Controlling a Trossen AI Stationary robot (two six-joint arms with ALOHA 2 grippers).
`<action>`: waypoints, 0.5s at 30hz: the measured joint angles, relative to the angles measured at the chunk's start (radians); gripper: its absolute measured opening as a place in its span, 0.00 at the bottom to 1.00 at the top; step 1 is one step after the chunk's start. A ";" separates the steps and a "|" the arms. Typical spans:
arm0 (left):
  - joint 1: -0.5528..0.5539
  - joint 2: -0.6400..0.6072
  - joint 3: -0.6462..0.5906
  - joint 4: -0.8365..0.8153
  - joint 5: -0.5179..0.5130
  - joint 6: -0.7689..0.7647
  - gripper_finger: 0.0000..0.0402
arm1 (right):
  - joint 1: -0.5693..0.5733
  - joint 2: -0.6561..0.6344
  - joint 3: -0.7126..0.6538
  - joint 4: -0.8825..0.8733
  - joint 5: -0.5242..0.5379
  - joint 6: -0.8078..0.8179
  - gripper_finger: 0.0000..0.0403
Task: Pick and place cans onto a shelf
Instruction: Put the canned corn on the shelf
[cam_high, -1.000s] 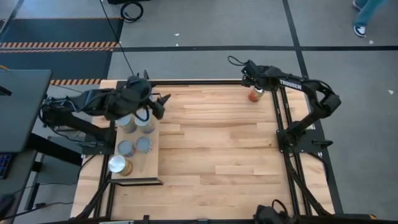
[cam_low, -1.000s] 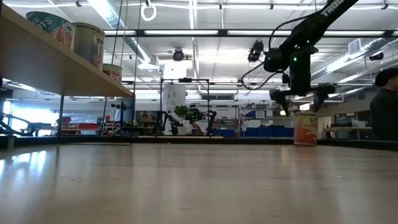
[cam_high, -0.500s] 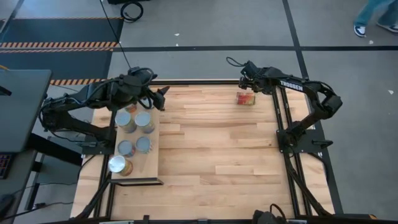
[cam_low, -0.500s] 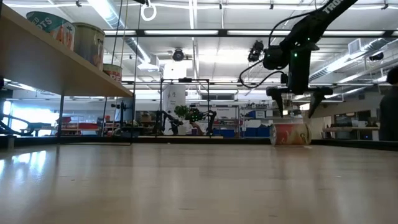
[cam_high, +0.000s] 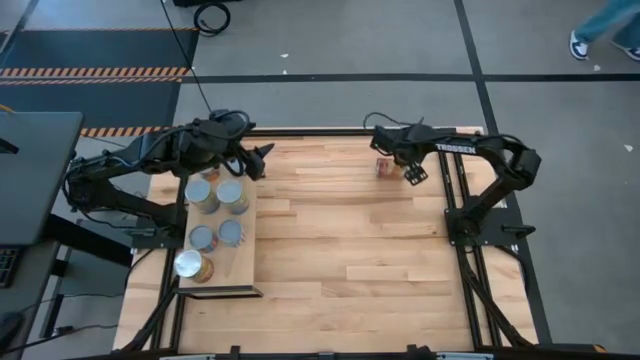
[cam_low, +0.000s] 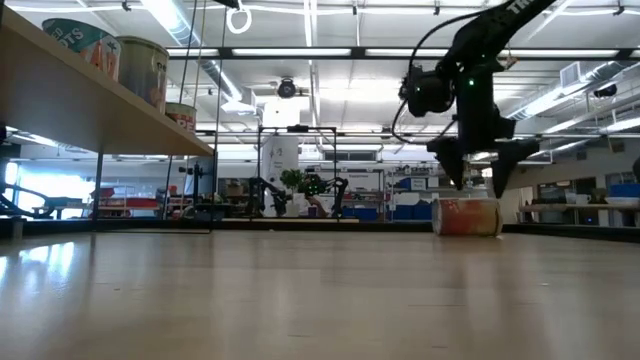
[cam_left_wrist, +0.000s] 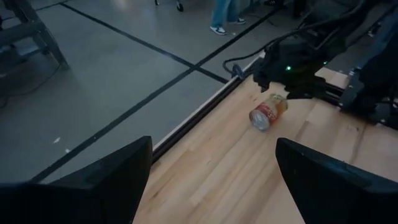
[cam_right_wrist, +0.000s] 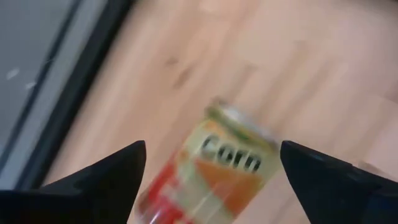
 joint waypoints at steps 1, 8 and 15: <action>0.000 0.000 0.000 -0.007 0.003 -0.001 0.86 | 0.000 0.007 0.000 -0.028 -0.010 0.035 0.93; 0.000 0.000 0.000 -0.079 0.005 -0.039 0.86 | -0.034 0.009 -0.045 -0.018 -0.180 0.035 0.90; 0.000 0.000 0.000 -0.083 0.004 -0.061 0.86 | -0.002 0.009 -0.156 0.147 -0.302 0.085 0.90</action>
